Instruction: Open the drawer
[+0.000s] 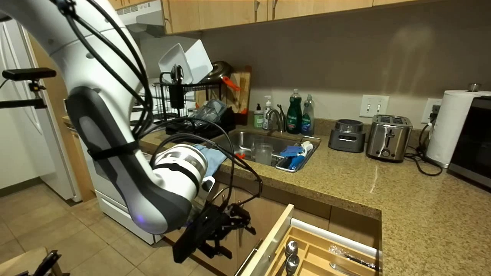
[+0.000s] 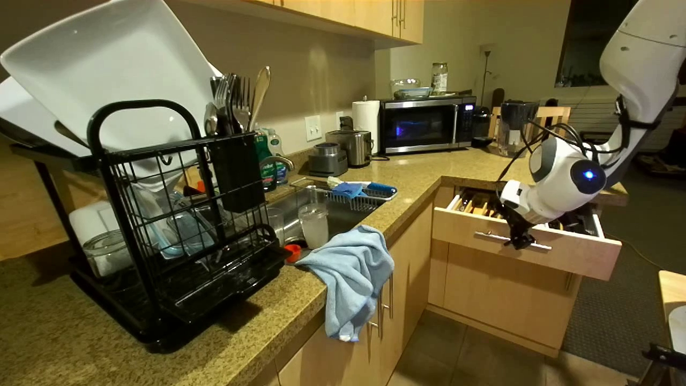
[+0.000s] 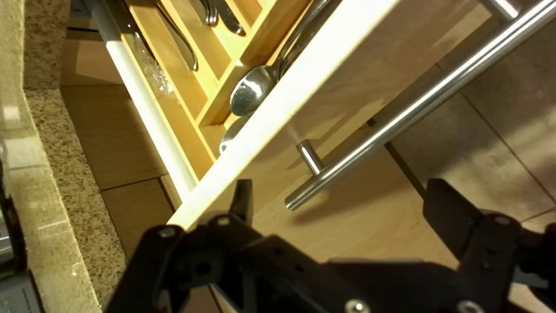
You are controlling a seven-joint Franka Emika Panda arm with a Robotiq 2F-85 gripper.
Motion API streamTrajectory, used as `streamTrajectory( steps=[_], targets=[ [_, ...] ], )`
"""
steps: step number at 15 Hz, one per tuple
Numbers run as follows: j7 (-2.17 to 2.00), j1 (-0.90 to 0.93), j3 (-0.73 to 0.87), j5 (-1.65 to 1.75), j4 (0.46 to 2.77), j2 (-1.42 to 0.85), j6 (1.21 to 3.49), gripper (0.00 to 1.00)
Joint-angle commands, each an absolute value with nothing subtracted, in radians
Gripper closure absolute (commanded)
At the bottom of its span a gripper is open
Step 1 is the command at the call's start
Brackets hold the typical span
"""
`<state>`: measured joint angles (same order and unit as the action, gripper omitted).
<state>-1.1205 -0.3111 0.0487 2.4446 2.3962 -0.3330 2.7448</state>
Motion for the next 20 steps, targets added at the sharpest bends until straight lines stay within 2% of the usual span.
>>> streamTrajectory(
  steps=[1,12,14,15,16,20],
  targets=[
    [-1.040,-0.325,0.068,2.446,2.356,-0.330,2.885,0.00],
    [-0.947,-0.286,0.227,2.366,2.208,-0.373,3.133,0.00],
    [-0.918,-0.254,0.295,2.287,2.199,-0.389,3.119,0.00],
    [-0.794,-0.324,0.249,2.155,2.222,-0.384,3.081,0.00],
    [-0.845,-0.221,0.360,2.137,2.213,-0.405,3.087,0.00],
    [-0.717,-0.137,0.455,1.793,2.281,-0.423,3.009,0.00]
  ],
)
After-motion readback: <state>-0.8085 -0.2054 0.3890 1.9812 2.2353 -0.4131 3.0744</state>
